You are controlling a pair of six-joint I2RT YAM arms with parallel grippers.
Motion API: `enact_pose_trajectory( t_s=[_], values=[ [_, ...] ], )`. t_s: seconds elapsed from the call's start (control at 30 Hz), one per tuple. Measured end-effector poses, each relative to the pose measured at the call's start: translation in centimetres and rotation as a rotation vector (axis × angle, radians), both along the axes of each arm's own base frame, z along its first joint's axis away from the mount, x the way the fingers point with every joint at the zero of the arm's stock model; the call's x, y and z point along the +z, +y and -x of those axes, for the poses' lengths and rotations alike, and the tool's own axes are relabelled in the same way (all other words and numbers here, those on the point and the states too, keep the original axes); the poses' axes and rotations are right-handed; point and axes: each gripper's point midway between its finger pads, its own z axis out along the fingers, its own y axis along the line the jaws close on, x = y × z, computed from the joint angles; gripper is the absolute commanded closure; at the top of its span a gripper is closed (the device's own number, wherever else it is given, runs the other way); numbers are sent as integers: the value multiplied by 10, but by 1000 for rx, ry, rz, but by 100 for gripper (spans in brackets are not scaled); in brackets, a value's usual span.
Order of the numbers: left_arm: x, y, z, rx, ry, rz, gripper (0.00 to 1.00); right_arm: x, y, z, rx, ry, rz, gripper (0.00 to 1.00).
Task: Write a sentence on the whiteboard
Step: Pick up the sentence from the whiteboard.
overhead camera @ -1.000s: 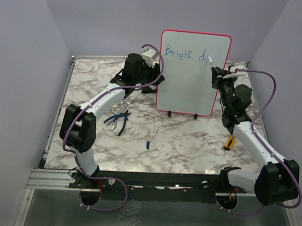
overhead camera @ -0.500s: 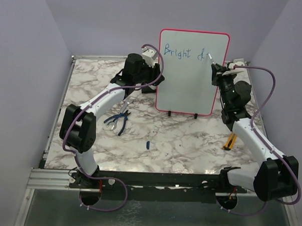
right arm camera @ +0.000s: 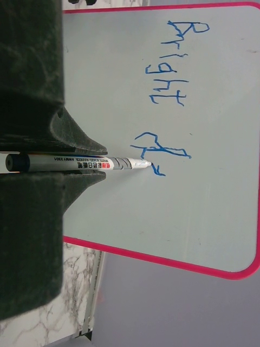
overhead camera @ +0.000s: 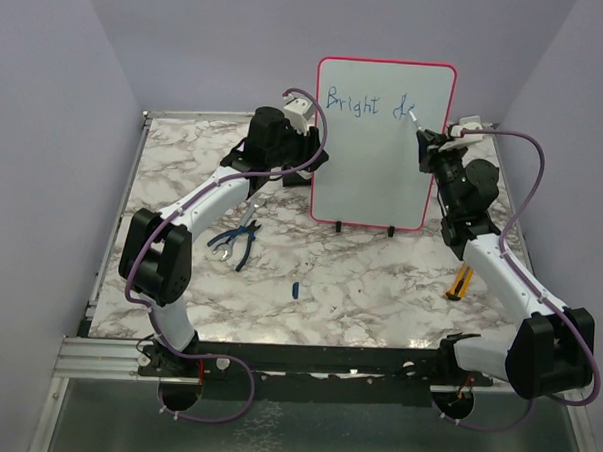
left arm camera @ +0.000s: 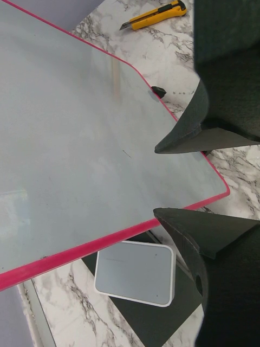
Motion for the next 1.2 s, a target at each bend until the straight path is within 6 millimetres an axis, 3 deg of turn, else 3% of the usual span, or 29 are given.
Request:
enact_pose_trajectory(
  t_s=[0.4, 1.2],
  values=[
    [0, 0, 0, 1, 3, 2, 54, -5, 0, 0, -1, 22, 4, 99],
    [0, -1, 1, -1, 6, 6, 54, 2, -9, 1, -47, 7, 3, 99]
  ],
)
